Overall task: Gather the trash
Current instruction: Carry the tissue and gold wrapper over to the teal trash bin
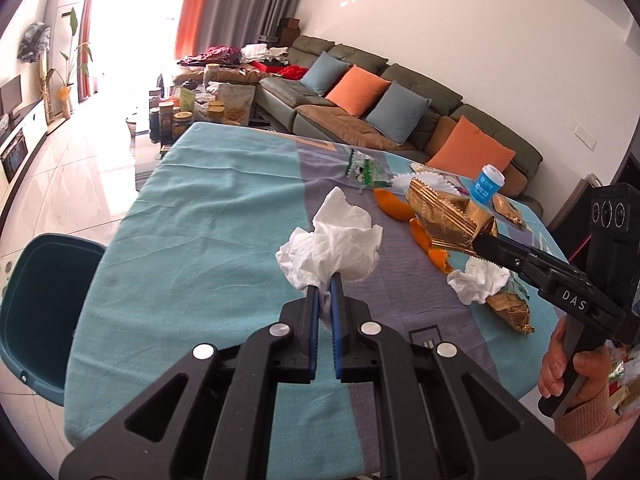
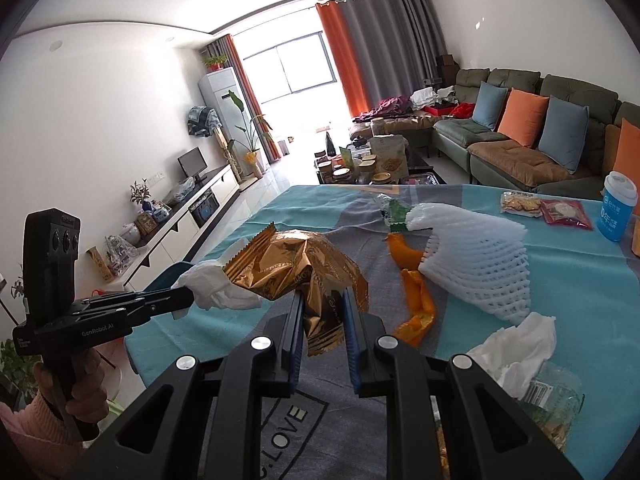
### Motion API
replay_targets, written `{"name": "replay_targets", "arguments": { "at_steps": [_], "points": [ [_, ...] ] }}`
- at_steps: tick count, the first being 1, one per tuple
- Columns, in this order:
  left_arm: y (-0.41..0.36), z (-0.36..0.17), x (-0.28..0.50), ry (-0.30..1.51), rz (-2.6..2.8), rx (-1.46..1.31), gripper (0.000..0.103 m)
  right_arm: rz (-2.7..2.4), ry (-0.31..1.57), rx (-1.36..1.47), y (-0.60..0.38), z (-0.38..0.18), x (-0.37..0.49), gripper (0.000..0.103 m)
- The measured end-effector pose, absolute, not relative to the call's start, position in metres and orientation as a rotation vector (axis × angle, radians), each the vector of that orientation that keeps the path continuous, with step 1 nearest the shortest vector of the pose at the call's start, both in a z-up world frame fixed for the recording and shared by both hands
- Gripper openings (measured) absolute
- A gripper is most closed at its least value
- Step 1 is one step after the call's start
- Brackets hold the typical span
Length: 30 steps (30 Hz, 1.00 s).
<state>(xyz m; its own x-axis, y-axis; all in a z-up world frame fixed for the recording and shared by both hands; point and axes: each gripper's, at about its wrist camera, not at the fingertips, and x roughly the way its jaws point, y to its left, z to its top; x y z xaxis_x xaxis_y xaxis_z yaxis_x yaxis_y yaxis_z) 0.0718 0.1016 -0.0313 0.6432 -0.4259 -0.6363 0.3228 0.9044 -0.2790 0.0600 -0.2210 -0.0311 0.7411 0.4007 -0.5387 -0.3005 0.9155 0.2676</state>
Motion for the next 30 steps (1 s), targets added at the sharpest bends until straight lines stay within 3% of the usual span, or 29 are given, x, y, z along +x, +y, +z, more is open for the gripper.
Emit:
{"name": "replay_targets", "arguments": {
  "at_steps": [30],
  "points": [
    [0.226,-0.027,0.042,0.716,-0.161,-0.253,0.006,0.651,0.661,0.048,-0.088,-0.027,0.084,0.017]
  ]
}}
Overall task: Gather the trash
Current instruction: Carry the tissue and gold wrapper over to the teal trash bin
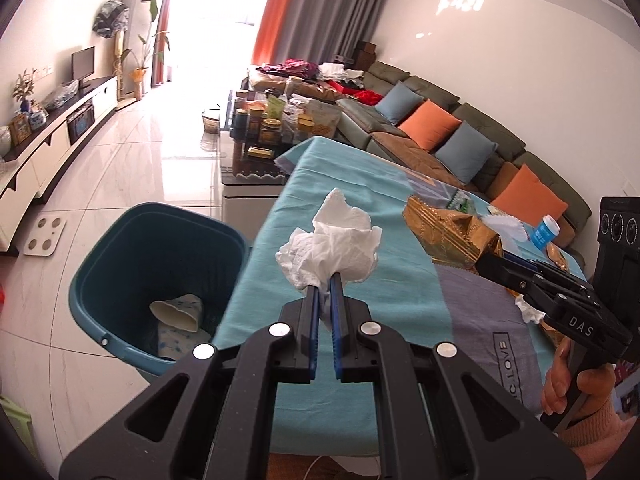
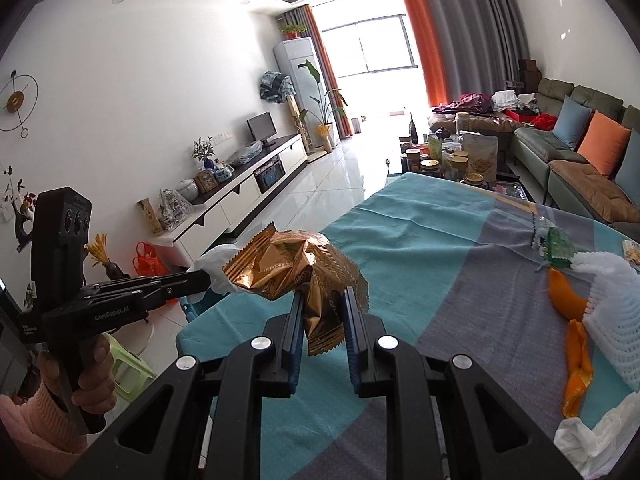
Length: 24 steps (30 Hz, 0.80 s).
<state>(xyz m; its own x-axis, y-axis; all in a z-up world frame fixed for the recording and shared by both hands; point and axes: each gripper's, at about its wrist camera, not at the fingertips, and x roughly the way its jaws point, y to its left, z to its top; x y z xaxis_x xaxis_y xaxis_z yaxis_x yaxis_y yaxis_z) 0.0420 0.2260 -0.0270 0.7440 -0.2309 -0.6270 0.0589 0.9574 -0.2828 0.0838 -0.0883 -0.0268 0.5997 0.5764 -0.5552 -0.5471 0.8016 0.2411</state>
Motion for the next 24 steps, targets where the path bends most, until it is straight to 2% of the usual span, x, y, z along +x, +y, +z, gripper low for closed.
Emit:
{"name": "replay_targets", "arguments": {
  "at_steps": [24],
  "points": [
    [0.346,-0.047,0.039,0.71,0.12,-0.344,0.006,0.867,0.7,-0.104,0.05,-0.028,0.122,0.017]
  ]
}}
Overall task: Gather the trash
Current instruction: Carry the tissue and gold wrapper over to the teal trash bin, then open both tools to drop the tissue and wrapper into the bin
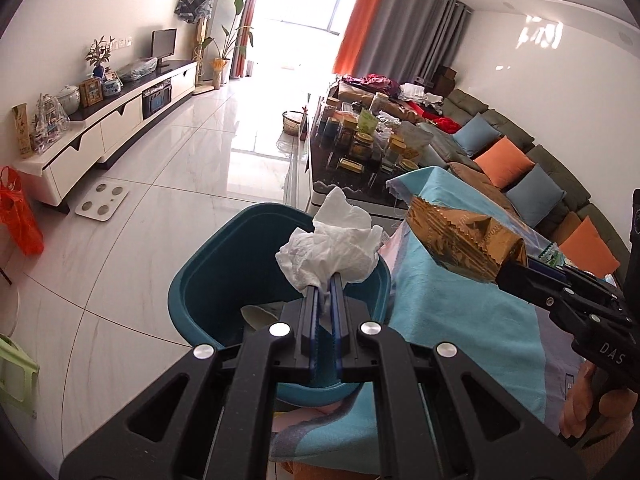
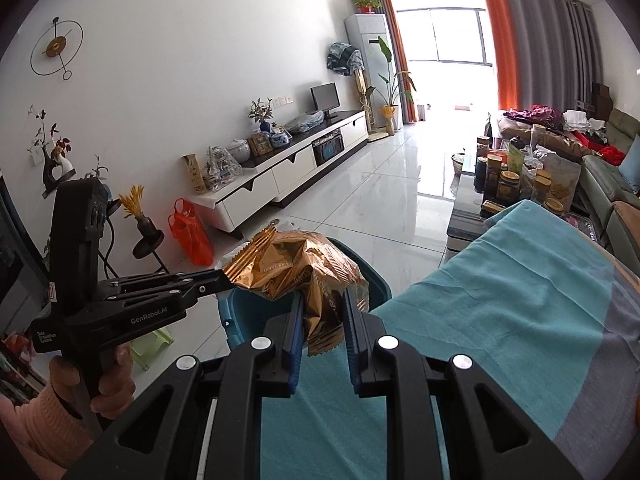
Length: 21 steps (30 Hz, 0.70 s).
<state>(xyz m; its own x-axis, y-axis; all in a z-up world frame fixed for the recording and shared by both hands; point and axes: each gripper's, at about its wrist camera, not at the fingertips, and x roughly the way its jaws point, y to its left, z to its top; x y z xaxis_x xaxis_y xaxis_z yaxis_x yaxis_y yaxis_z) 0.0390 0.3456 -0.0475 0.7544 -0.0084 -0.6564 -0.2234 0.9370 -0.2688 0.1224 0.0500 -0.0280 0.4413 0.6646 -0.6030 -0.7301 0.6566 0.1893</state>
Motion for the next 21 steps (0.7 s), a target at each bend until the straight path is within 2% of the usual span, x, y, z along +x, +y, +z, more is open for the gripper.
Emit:
{"name": "replay_targets", "arguments": {
  "at_steps": [13,21],
  "points": [
    [0.375,-0.072,0.058,0.759,0.187,-0.369,0.006,0.907,0.79,-0.135,0.094,-0.049,0.141,0.017],
    [0.368,-0.083,0.071,0.786,0.21,-0.374,0.006,0.898,0.849,-0.134,0.109,-0.064,0.155,0.018]
  ]
}}
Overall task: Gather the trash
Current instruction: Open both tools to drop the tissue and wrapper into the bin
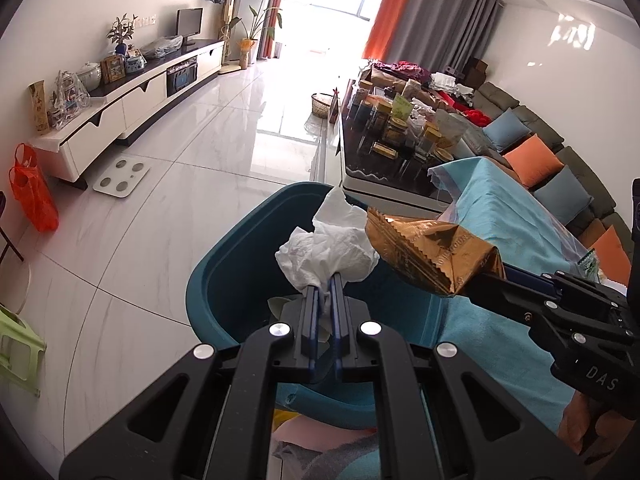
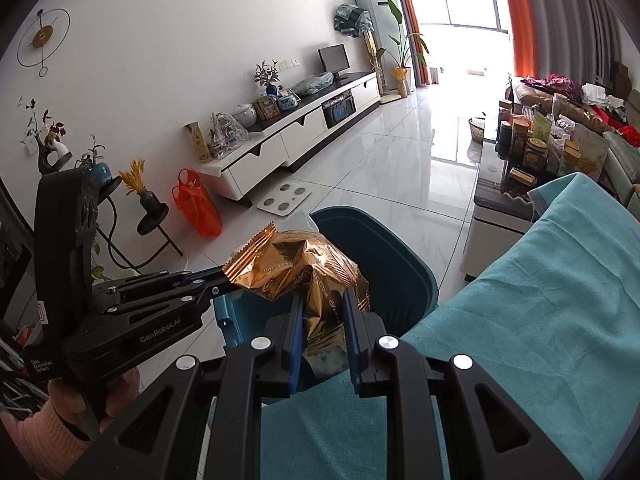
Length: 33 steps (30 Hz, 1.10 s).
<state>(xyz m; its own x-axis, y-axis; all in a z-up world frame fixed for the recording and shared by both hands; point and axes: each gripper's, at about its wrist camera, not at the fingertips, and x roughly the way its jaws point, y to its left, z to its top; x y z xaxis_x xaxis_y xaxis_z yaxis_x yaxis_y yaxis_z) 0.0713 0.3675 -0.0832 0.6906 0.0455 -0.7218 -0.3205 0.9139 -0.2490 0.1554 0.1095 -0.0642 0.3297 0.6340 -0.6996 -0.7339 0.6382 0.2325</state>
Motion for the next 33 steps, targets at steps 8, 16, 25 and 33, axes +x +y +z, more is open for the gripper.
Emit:
{"name": "replay_targets", "arguments": {
  "at_steps": [8,16,25,33],
  "points": [
    [0.37,-0.097,0.086,0.816,0.229,-0.376,0.006,0.892,0.912,-0.131,0.123,-0.077,0.165,0.018],
    [0.373,-0.106,0.096,0.831,0.236,-0.381,0.009,0.869,0.934,-0.11,0.125,-0.078,0.172,0.023],
    [0.372,-0.1,0.089,0.798,0.225,-0.384,0.021,0.864,0.921,-0.079,0.109,-0.075,0.167,0.028],
    [0.344,-0.066,0.067,0.699,0.148,-0.33,0.041,0.872,0.852,-0.039,0.064,-0.056,0.148,0.034]
  ]
}}
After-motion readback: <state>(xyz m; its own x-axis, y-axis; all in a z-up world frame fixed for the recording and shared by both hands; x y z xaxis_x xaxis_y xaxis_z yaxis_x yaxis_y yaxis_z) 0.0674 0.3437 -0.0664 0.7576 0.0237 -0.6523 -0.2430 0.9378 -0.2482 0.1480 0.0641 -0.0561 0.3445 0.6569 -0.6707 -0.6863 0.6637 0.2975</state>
